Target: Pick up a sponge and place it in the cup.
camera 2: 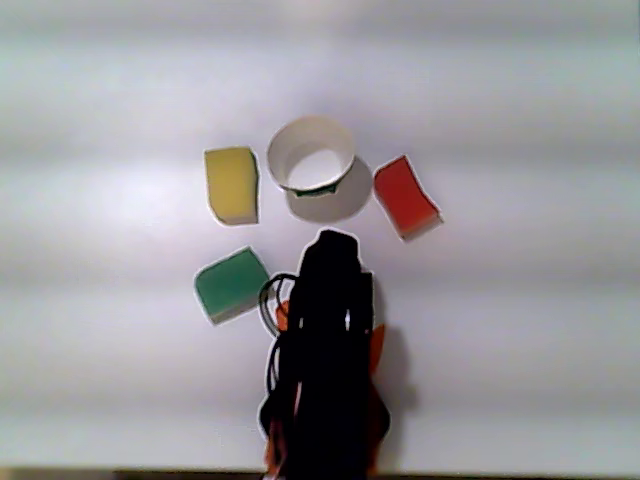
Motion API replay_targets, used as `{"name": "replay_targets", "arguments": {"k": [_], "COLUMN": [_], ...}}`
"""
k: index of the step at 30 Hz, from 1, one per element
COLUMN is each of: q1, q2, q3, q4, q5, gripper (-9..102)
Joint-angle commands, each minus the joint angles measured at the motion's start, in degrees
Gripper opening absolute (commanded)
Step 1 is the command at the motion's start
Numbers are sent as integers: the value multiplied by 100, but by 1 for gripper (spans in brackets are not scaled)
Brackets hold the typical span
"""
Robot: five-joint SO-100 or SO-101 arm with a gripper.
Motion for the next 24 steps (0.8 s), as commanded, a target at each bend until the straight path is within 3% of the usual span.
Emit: {"name": "replay_targets", "arguments": {"k": [1,14,24], "q1": [-44,-62,88], "q2": [114,114,-1345], "q3": [62,-9,-1608], "q4": [202,229,501], "q5": [26,35,-53], "gripper": [0,0,0]}}
